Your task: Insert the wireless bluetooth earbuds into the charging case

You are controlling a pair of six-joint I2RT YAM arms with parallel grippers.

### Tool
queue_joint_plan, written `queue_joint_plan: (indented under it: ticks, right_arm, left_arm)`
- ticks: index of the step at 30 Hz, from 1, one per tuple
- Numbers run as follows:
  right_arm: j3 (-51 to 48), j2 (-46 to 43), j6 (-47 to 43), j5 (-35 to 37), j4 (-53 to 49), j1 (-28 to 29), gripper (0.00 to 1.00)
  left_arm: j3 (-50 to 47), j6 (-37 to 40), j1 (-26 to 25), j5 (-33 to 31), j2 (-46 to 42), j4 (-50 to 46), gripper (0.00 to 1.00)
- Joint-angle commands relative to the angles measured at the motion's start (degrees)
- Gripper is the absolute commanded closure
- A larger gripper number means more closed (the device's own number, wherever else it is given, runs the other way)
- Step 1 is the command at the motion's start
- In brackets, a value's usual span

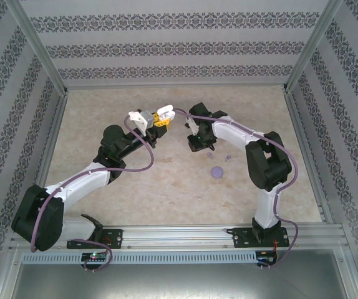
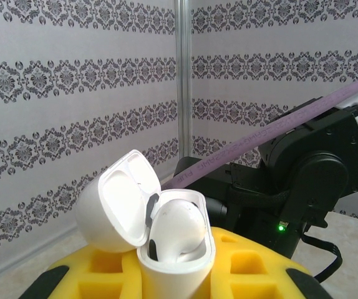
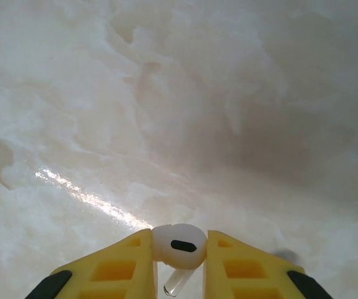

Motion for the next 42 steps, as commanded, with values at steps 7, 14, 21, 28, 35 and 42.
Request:
queue_joint_plan:
  ticks: [7,14,21,28,35,42]
  right_arm:
    - [-1.9,3.0,0.2,3.9,-1.3,3.8,0.79]
    - [-2.1,5.0,1.6,6.5,-2.2,5.9,0.78]
    - [-0.7,5.9,5.2,7.1,-3.6,7.0,0.57]
    - [0.8,6.2,8.8,6.3,-3.7,7.2,0.52]
    - [2.0,7.4,8.9,6.9,-3.7,7.2,0.54]
    - [2.3,7.9,8.1,7.1,-4.0,6.8,0.63]
  left_arm:
    - [1.7,-0.5,0.4,0.8,-1.0,0.3,1.0]
    - [1.5,-0.7,0.5,0.8,-1.2,0.6,1.0]
    - [1.2,-1.1,0.4,0.8,-1.4,1.2,1.0]
    - [1.3,-0.8,0.5,0.7,-1.5,1.2,1.0]
    - [1.3,-0.6,0.5,0.8,-1.6,1.0,1.0]
    - [1.3,-0.3,0.5,0.6,-1.8,0.6,1.0]
